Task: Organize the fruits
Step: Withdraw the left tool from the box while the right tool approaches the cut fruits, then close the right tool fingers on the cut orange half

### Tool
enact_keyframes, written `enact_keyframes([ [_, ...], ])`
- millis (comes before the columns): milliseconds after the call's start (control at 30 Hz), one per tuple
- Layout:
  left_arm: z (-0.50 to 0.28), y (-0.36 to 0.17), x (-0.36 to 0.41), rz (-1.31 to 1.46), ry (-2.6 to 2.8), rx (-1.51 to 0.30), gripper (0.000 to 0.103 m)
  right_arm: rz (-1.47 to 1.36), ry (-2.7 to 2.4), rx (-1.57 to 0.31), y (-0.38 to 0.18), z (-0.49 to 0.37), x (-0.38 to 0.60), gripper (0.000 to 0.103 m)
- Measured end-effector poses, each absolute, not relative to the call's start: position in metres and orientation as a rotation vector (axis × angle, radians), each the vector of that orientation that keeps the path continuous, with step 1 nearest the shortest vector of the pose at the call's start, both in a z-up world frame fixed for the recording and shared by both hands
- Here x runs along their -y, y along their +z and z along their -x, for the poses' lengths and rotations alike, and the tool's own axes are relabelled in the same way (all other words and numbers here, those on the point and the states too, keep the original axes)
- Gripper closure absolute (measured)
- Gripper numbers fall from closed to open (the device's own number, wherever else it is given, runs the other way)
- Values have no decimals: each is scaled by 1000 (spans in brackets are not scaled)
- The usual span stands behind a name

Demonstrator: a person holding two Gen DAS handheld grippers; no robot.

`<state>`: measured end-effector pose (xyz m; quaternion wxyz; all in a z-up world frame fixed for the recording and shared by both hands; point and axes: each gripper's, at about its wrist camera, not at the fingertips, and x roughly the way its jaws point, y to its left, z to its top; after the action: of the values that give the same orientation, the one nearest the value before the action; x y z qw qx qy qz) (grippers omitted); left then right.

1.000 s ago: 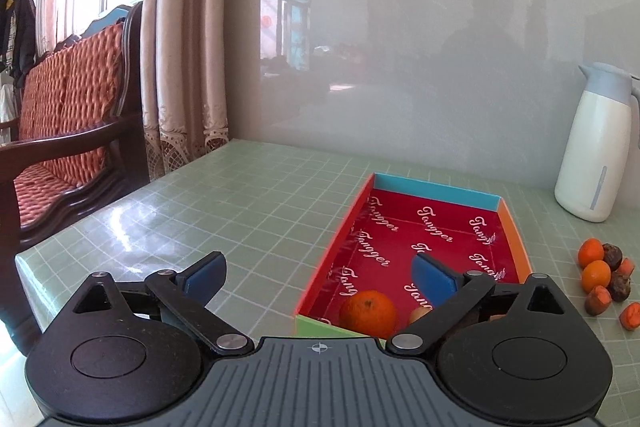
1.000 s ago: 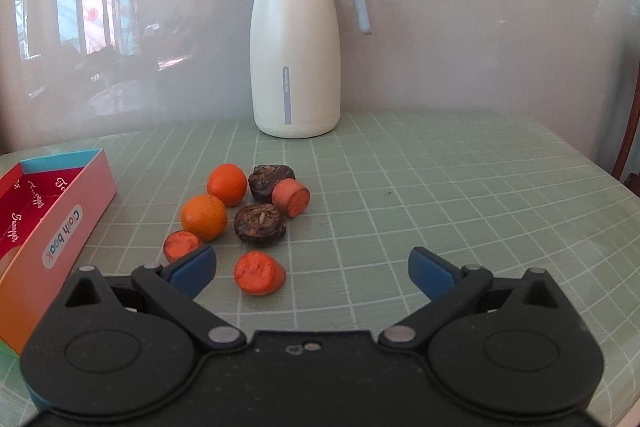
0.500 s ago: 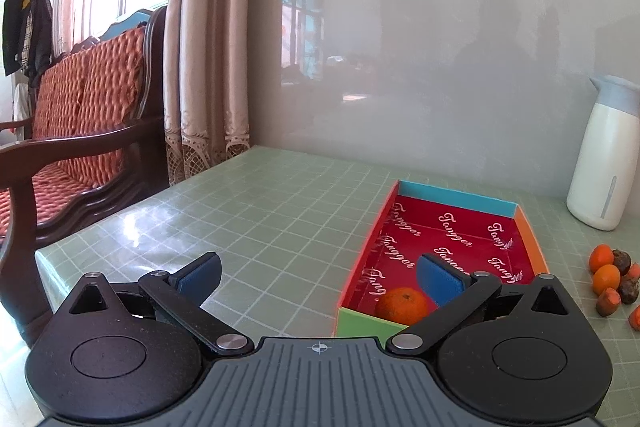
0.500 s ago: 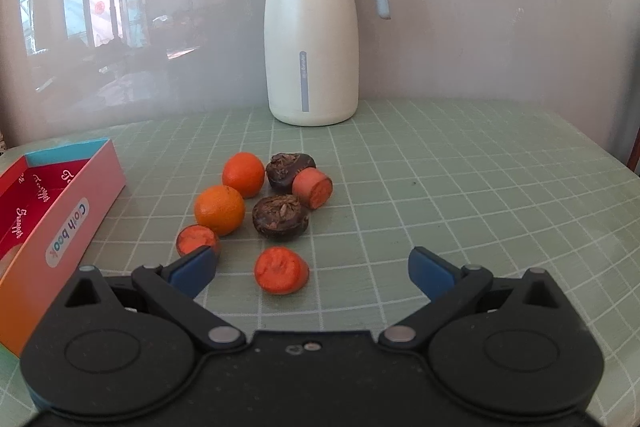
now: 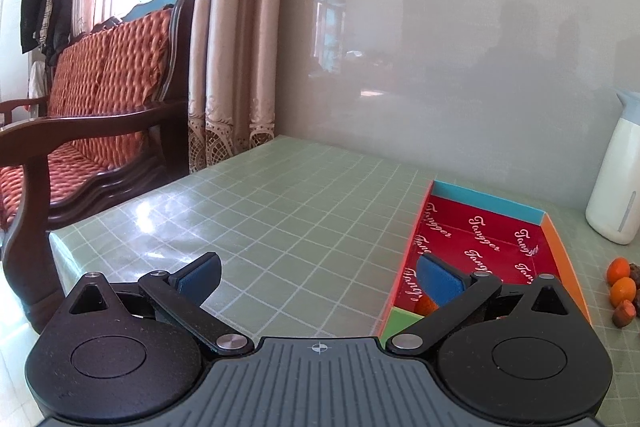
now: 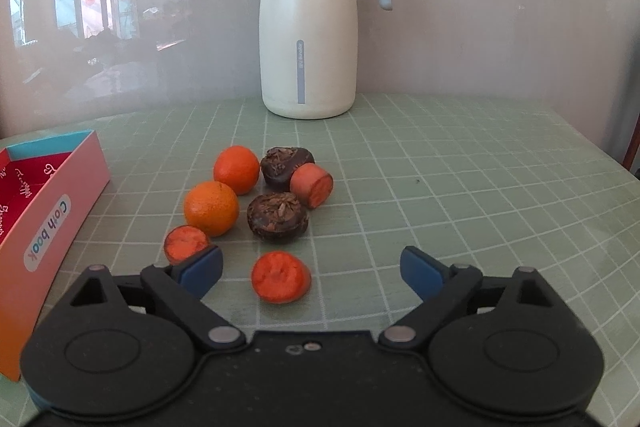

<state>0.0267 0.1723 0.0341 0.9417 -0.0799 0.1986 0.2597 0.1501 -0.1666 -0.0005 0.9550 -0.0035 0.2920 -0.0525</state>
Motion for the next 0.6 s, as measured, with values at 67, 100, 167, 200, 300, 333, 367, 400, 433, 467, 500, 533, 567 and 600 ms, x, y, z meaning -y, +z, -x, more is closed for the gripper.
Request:
enact_keyframes([
  [67, -26, 33, -175, 168, 535, -407, 0, 8, -117, -604, -3, -153, 167, 8],
  [100, -25, 33, -176, 170, 538, -408, 0, 10, -121, -610, -4, -154, 167, 8],
  [167, -25, 32, -179, 175, 543, -411, 0, 14, -125, -623, -6, -157, 166, 16],
  [200, -24, 32, -181, 177, 546, -413, 0, 15, -124, -633, -7, -158, 166, 21],
  [300, -22, 32, -185, 185, 553, -415, 0, 1, -114, -663, -11, -162, 166, 30],
  [333, -22, 32, -186, 186, 556, -414, 0, 6, -117, -664, -11, -162, 165, 30],
  [367, -21, 31, -186, 187, 558, -414, 0, 6, -116, -664, -11, -162, 165, 32],
  [400, -22, 31, -188, 189, 561, -416, 0, 5, -114, -663, -11, -162, 164, 34],
  [433, -22, 31, -188, 192, 563, -418, 0, 6, -112, -661, -11, -162, 164, 42],
  [467, -22, 31, -189, 194, 563, -419, 0, 7, -107, -657, -11, -162, 163, 53],
  [500, -22, 31, -190, 196, 564, -421, 0, 6, -100, -654, -10, -162, 163, 58],
  [533, -22, 31, -190, 197, 565, -421, 0, 9, -96, -652, -9, -162, 162, 65],
  [567, -22, 31, -190, 197, 566, -420, 0, 12, -94, -651, -9, -162, 161, 68],
  [600, -22, 32, -190, 197, 567, -418, 0, 11, -91, -651, -9, -162, 160, 69],
])
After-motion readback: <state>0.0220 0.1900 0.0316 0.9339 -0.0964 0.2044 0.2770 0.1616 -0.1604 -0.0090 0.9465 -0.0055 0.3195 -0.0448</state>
